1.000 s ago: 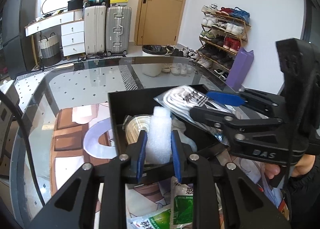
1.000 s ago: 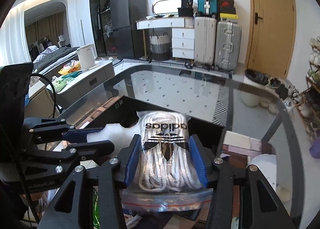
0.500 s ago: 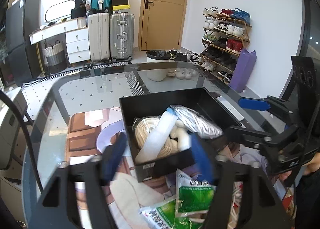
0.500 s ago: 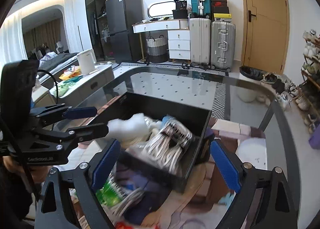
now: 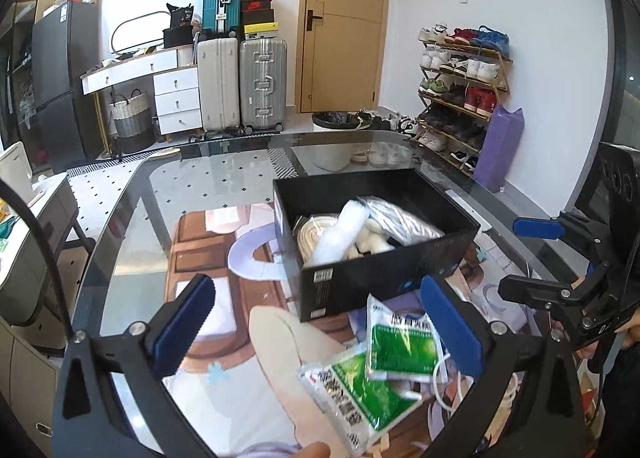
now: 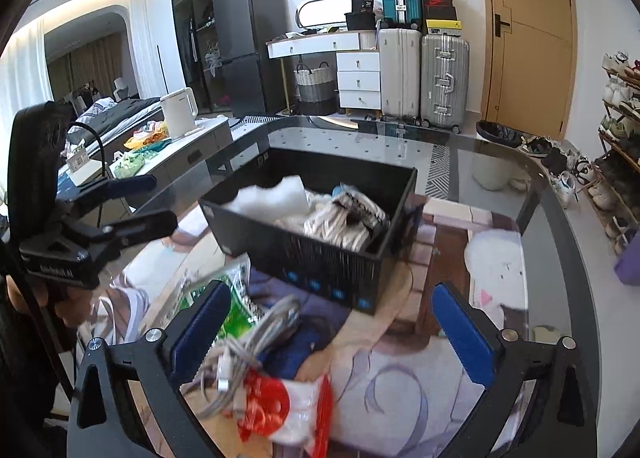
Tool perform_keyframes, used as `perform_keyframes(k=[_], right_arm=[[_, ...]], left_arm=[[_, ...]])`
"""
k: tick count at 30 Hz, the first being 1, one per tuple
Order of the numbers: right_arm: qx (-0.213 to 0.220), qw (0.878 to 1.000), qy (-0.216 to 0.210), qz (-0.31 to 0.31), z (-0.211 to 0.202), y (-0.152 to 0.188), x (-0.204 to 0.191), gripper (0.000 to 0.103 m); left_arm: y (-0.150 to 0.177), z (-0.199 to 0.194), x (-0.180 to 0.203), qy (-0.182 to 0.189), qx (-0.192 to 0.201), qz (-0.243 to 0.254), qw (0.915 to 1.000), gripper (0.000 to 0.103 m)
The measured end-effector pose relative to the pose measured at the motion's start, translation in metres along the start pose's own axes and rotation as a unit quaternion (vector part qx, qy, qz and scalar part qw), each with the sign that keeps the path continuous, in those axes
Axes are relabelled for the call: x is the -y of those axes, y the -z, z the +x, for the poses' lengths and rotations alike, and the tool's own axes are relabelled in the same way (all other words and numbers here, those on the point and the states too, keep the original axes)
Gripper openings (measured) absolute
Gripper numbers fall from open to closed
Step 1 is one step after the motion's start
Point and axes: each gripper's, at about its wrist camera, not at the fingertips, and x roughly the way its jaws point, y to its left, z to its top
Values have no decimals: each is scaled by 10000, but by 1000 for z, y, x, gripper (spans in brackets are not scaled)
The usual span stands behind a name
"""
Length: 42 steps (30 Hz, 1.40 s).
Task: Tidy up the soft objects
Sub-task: 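Release the adidas lace bag into the box with the right tool while the left withdraws, then move the right tool to the red-and-white balloon bag and grasp it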
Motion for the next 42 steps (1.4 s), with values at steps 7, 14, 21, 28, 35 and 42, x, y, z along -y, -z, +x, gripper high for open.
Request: perform_keyframes(k=[7, 14, 21, 28, 35, 42], right_arm=[[-147, 9998, 59, 96, -11, 22, 2, 102], [-269, 9994, 180, 97, -20, 35, 4, 102], [-559, 9982, 196, 18, -14, 43, 9, 102], [-916, 9956, 122, -162, 2, 56, 4, 102], [-983, 9949, 15, -213, 7, 58, -2, 102], [-1010, 9943, -143, -297, 11, 58, -12, 102]], left_arm=[[14, -12, 8, -61, -54, 80, 9999, 103], [31, -18, 9, -141, -178, 89, 9997, 103], [35, -13, 10, -88, -289, 92, 9995, 103], [39, -5, 10, -101, -411, 85, 9991, 103], [43, 3, 9, -114, -557, 51, 9984, 103], [47, 6, 11, -84, -626, 86, 9980, 103]])
